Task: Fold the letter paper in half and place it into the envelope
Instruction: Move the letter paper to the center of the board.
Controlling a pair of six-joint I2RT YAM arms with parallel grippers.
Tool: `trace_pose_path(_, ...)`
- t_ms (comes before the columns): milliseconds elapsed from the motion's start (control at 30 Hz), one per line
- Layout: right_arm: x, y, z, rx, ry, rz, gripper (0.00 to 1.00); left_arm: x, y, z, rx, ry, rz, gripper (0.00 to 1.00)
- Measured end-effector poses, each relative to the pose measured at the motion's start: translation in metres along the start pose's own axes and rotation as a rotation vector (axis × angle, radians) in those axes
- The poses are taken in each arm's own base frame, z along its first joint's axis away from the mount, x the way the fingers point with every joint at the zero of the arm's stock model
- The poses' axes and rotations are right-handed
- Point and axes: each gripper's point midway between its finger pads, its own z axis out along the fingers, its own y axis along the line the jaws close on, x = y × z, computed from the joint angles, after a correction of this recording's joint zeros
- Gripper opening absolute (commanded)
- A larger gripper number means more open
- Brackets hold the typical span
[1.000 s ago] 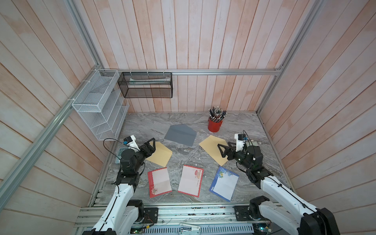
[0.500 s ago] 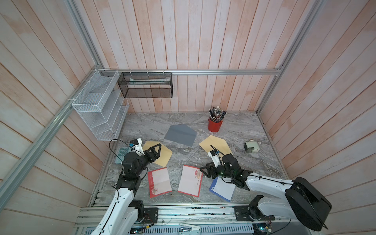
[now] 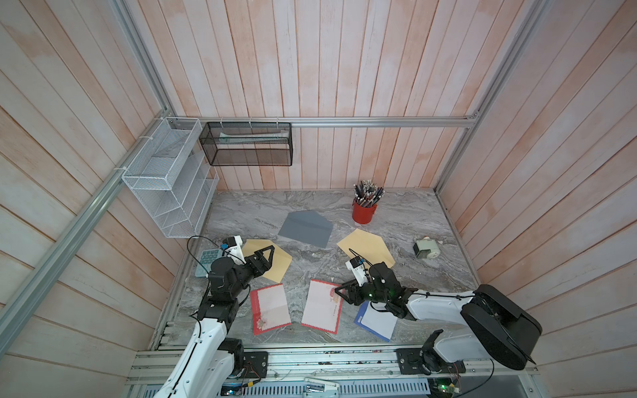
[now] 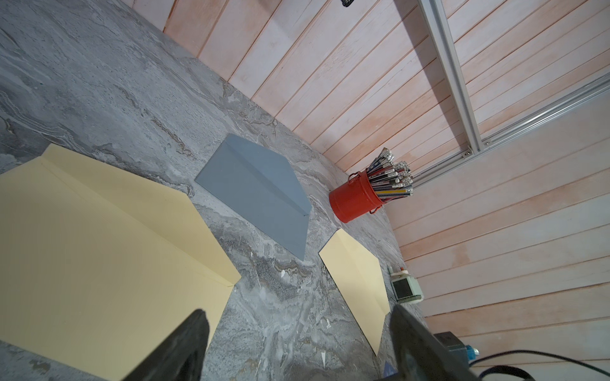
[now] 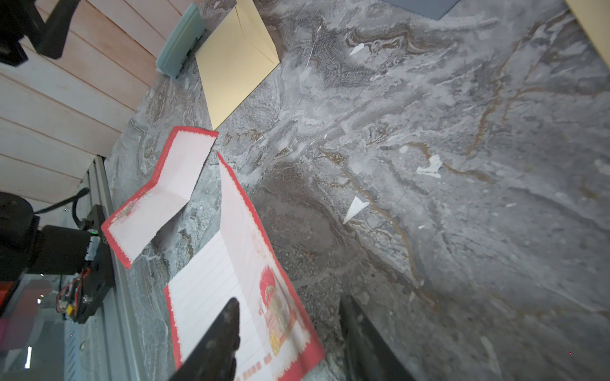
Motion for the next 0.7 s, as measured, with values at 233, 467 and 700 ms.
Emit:
trace_pose_path(233,0.005,-0.002,0.005,-0.003,0.015,0.025,0.17,0.001,-0.002,0.000,0.010,0.008,-0.001,0.86)
trace_pose_path(467,-0.013,-0.006,0.002,0.053,-0.040,0.055,0.00,-0.009,-0.015,-0.002,0.034,-0.001,0.000,0.85)
trace_pose_path(700,-0.046,-0.017,-0.010,0.153,-0.184,0.142,0.00,-0.012,-0.026,-0.010,0.069,-0.005,-0.020,0.82)
